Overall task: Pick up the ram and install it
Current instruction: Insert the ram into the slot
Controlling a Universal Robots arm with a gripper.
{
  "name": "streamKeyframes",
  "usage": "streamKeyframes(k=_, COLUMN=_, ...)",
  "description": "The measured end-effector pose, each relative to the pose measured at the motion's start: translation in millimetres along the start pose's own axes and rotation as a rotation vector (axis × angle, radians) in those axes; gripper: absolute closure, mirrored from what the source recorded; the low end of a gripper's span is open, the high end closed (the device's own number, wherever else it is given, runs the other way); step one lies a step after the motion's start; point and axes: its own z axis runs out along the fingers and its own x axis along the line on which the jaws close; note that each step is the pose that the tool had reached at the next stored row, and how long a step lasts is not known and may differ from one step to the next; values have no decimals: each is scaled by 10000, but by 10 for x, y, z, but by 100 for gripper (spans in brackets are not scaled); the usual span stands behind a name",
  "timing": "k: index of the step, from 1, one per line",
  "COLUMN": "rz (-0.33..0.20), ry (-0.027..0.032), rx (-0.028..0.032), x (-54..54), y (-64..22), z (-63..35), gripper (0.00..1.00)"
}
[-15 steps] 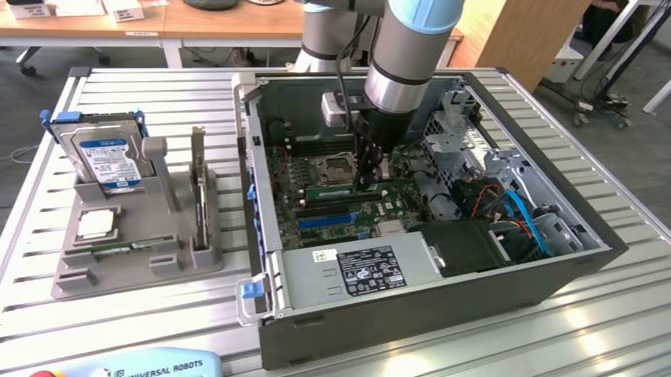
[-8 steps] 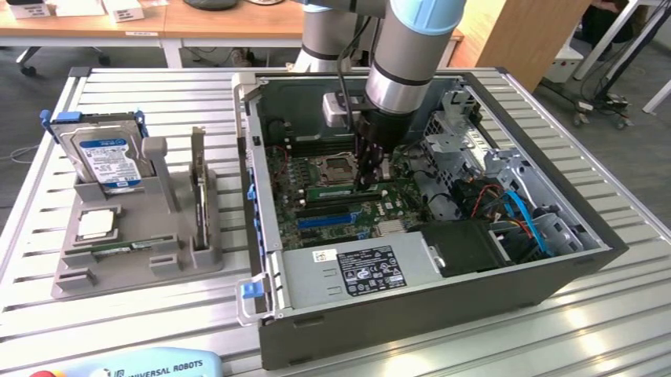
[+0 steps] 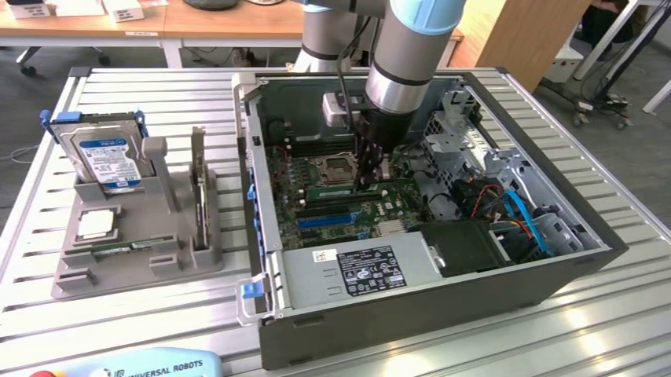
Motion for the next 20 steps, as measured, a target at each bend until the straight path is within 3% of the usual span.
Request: streamKeyframes(k=20, rz=-77, ry=6, rx=-13, x=0, y=-4, z=-3, gripper=89)
